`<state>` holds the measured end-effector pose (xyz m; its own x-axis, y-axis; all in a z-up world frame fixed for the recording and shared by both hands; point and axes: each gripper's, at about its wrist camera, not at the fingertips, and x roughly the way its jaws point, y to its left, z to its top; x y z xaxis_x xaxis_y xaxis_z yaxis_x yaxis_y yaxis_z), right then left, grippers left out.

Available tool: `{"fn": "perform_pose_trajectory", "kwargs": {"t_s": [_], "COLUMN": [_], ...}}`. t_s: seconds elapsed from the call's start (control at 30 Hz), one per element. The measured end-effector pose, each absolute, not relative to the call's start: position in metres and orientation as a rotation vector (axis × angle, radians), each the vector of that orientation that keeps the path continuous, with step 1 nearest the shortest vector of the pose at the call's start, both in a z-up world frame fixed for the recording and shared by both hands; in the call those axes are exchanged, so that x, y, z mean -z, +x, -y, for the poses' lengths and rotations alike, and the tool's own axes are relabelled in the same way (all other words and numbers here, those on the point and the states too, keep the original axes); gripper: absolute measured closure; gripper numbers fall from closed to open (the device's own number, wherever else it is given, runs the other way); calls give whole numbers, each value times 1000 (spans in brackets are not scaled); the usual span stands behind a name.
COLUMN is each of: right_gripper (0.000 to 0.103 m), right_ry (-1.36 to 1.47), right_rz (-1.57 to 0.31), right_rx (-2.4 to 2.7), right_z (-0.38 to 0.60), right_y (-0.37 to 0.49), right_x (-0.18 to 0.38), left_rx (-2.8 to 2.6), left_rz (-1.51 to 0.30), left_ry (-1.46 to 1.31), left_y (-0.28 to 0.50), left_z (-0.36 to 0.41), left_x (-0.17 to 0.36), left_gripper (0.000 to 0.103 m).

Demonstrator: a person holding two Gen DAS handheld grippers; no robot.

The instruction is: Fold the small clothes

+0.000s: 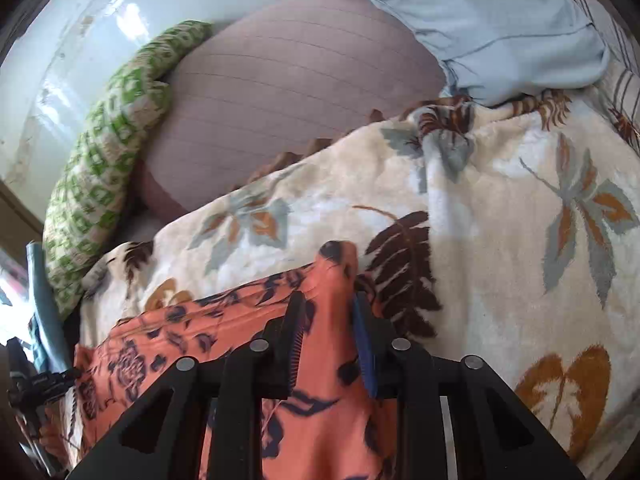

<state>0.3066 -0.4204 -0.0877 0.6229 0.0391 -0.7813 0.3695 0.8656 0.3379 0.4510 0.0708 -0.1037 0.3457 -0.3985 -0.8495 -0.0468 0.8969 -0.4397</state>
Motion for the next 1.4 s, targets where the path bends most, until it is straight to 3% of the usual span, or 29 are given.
{"fn": "perform_pose_trajectory", "kwargs": {"t_s": [0.17, 0.57, 0.67, 0.77, 0.8, 0.83, 0.87, 1.0, 1.13, 1.2, 1.33, 1.4], "right_gripper": [51, 51, 48, 44, 46, 77, 90, 91, 90, 91, 79, 78], "right_ry": [562, 798, 885, 923, 917, 910, 909, 794, 749, 760, 719, 697], "right_rz": [-903, -940, -929, -915, -911, -906, -896, -813, -936, -909, -927, -895], "right_rx": [189, 239, 230, 226, 214, 183, 150, 135, 227, 239, 262, 296], "right_z": [411, 417, 418, 418, 417, 417, 417, 417, 425, 424, 417, 414], "right_y": [236, 155, 149, 154, 158, 163, 166, 163, 160, 153, 155, 150], "right_x": [89, 131, 137, 140, 139, 136, 131, 97, 136, 146, 134, 121], "left_rx": [322, 291, 275, 220, 202, 193, 214, 203, 115, 132, 191, 226], "left_rz": [-1215, -1200, -1203, -1275, -1265, -1242, -1216, -1176, -1269, -1251, -1251, -1231], "left_ry": [-437, -919, -947, -994, -1005, -999, -977, -865, -820, -871, -889, -895], "left_y": [368, 251, 252, 272, 276, 278, 279, 271, 262, 258, 252, 250], "left_z": [-90, -133, -132, -124, -125, -126, -126, -119, -110, -115, -127, -138], "left_x": [101, 132, 143, 169, 169, 162, 151, 124, 155, 162, 152, 145], "left_gripper": [56, 54, 46, 47, 51, 59, 84, 84, 84, 84, 83, 81]}}
